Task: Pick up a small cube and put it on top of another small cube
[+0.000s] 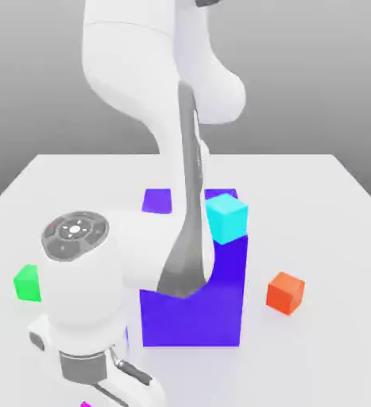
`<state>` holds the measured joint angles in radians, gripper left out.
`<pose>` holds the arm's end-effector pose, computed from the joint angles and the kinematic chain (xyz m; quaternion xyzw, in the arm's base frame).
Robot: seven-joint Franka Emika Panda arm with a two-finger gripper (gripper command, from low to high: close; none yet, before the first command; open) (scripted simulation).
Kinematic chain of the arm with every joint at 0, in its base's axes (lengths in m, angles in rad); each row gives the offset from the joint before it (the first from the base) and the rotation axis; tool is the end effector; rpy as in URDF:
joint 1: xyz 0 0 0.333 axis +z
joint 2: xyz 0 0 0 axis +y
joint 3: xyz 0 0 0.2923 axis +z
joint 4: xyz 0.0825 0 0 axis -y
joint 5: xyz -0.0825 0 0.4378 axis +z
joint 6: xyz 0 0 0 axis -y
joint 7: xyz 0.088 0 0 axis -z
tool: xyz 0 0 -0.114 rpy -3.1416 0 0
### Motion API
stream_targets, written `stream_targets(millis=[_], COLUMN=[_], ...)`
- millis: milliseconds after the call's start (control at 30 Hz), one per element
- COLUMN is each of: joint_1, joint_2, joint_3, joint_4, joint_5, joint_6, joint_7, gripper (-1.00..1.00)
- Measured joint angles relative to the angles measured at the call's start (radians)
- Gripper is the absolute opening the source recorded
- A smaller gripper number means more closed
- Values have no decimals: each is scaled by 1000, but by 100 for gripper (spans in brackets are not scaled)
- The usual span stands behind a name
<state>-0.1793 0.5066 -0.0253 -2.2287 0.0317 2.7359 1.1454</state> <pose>0.5388 -0.1145 0.0652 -0.7725 0.6350 -0.0003 0.0003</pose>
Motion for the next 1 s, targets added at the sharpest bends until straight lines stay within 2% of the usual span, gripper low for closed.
stream_targets(millis=[133, 400, 567, 667, 800, 833, 1000], joint_1=[-12, -219, -420, -425, -446, -453, -453], joint_2=[-131, -402, -576, -545, -406, -386, -386], joint_3=[-15, -182, -264, -276, -228, -218, -218], joint_4=[-44, -324, -505, -542, -540, -539, -539], joint_5=[-7, -39, -92, -59, 65, 84, 84], joint_6=[-88, -79, -69, -2, 128, 146, 146], joint_7=[-12, -231, -352, -410, -503, -517, -517], gripper=[-100, -100, -100, -100, -100, 100, 100])
